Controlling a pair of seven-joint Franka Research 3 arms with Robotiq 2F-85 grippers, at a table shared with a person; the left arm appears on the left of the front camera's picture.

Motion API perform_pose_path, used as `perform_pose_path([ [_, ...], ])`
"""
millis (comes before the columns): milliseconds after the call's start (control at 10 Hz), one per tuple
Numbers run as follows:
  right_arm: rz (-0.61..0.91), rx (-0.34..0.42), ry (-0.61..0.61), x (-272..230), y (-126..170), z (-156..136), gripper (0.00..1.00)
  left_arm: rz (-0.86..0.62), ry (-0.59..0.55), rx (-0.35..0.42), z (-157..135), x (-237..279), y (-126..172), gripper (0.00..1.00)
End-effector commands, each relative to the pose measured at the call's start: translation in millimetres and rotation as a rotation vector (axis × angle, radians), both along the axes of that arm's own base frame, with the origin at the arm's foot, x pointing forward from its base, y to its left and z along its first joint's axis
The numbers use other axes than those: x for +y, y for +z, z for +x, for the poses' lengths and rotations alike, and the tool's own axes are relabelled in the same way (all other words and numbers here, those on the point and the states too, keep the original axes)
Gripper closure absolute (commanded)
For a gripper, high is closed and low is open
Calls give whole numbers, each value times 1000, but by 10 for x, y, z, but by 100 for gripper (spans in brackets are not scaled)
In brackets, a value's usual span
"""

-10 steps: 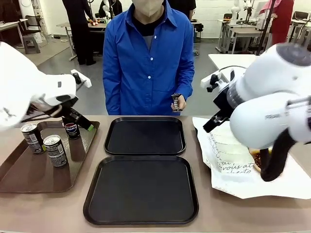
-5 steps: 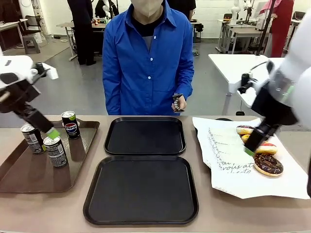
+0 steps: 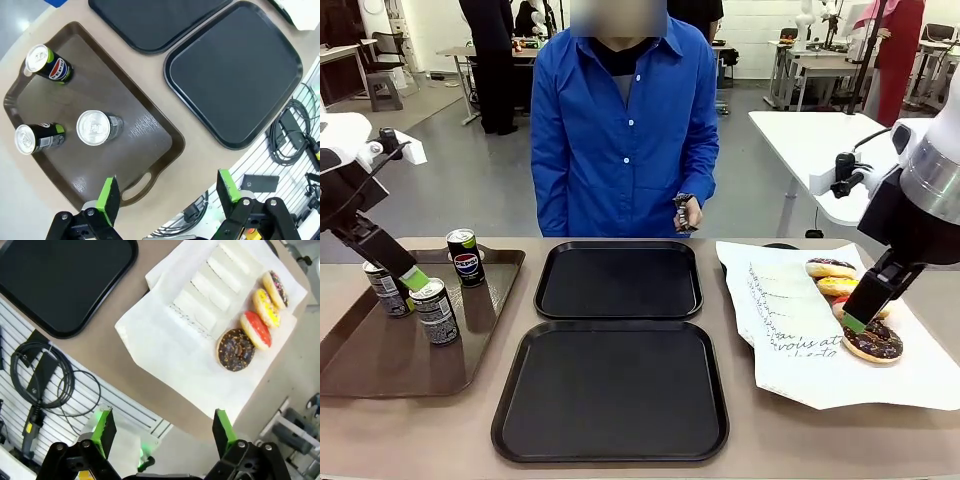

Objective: Set up donuts and drinks on trays.
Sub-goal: Pick up one Pepsi coke and place it on the Flat Tray.

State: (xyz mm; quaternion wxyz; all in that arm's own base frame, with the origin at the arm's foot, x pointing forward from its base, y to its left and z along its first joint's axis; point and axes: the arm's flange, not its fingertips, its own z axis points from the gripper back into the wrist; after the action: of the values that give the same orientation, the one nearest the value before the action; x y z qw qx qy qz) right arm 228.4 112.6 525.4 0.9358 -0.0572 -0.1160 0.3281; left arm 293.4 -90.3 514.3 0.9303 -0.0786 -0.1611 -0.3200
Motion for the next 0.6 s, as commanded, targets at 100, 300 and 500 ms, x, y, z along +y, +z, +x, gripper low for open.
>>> perform_pose_path([
  [100,630,136,-51,-855,-217,118,0,-379,75,109,136,329,79,0],
  [300,1015,169,-56,-1468,-436,81,0,-880,124,257,190,892,64,0],
  [500,1234,175,-75,-1950,-597,-35,0,-1131,201,304,149,1469,16,0],
])
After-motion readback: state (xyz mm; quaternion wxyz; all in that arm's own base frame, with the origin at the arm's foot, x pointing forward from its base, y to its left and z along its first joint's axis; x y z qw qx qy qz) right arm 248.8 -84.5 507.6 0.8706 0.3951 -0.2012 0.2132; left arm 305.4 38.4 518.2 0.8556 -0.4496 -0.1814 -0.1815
